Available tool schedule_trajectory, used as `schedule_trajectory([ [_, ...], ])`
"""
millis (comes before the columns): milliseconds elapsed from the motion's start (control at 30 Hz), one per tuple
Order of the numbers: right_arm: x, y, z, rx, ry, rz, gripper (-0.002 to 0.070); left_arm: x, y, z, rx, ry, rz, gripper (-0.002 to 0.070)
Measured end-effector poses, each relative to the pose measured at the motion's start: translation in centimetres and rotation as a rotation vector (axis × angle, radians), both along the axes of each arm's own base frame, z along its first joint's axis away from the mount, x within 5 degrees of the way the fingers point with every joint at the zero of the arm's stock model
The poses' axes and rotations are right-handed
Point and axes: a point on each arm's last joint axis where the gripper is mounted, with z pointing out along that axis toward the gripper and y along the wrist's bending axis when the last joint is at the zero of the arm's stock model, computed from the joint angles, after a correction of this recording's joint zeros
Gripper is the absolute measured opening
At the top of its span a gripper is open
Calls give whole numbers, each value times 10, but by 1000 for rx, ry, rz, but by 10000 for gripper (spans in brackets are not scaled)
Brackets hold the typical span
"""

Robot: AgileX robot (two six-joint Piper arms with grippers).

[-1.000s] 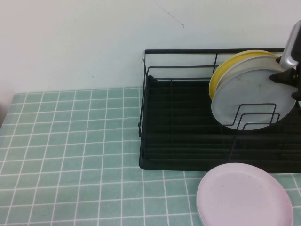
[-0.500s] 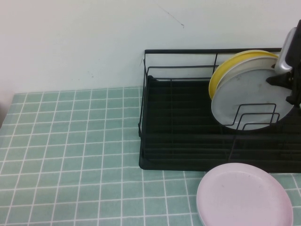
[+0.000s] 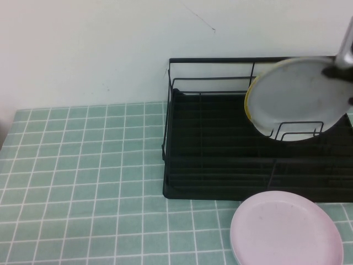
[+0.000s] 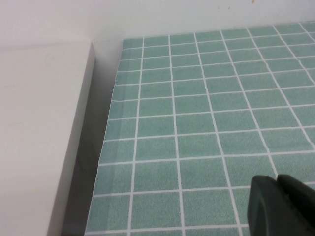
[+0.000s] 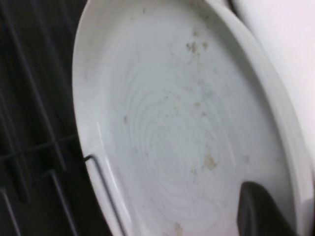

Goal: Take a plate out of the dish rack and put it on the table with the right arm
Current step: Grasp the plate from the shelf, then place the plate from the table

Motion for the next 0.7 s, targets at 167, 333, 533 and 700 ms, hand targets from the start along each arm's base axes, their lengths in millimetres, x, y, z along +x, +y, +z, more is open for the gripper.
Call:
schedule_trajectory([
  [167, -36, 0, 58, 19, -96, -40, 100, 0, 0, 0, 0, 0, 0, -3],
  [333, -83, 2, 114, 152, -163, -128, 100, 0, 0, 0, 0, 0, 0, -3],
  [533, -151, 7, 148, 420, 62, -299, 100, 0, 0, 0, 0, 0, 0, -3],
  [700, -185, 10, 127, 460, 410, -411, 100, 0, 0, 0, 0, 0, 0, -3],
])
